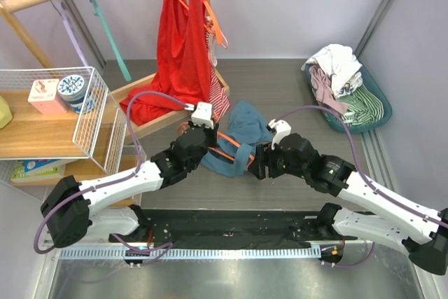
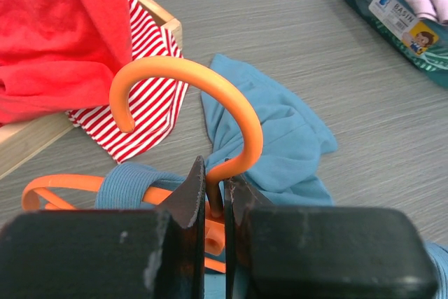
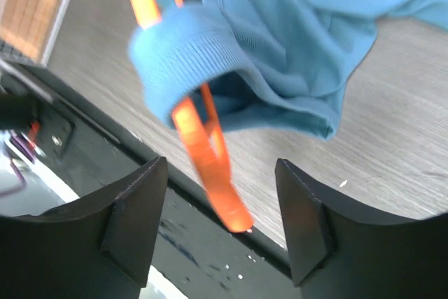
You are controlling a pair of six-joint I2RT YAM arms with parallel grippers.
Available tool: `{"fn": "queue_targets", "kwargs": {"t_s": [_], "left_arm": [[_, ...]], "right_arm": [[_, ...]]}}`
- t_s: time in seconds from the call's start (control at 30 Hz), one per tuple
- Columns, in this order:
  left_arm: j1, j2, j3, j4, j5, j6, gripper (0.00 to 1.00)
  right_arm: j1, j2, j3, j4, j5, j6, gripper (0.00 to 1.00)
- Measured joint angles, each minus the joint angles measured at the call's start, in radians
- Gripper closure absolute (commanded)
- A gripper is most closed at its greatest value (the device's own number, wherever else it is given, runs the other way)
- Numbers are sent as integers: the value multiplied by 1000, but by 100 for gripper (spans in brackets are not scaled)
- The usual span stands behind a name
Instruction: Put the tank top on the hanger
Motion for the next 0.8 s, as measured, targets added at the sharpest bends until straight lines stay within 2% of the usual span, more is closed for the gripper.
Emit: {"fn": "queue_targets", "kwargs": {"t_s": [0.1,0.13,0.2,0.23,0.27,0.33,0.4,0.43,0.5,0.53,0.6,0.67,0.8], "left_arm": [[0,-5,13,-16,19,0,100],[0,-6,17,-19,26,0,100],[0,-10,23,-26,34,0,100],[0,-10,24,-28,34,2,100],[1,-10,27,-34,34,5,100],[3,-12,29,-47,39,9,97],[3,-18,35,-64,45,11,84],[3,-20,39,-71,47,13,61],[3,-28,44,-83,61,12,40],[2,-32,46,-84,65,13,24],[0,-42,55,-85,79,6,15],[0,-55,67,-89,91,-8,0],[0,-84,92,-132,122,-12,0]], "right_arm": [[0,7,-37,20,-29,-26,54],[0,7,-44,27,-41,-34,69],[0,7,-51,48,-71,-50,82],[0,6,-52,59,-89,-60,95],[4,3,-56,76,-108,-68,99],[15,-8,-67,101,-130,-83,99],[19,-18,-83,116,-135,-90,99],[25,-23,-92,127,-133,-90,99],[42,-37,-108,151,-117,-89,99],[56,-45,-114,164,-104,-86,99],[89,-55,-120,182,-75,-86,99],[124,-58,-120,195,-37,-87,99],[167,-53,-119,221,48,-89,99]]}}
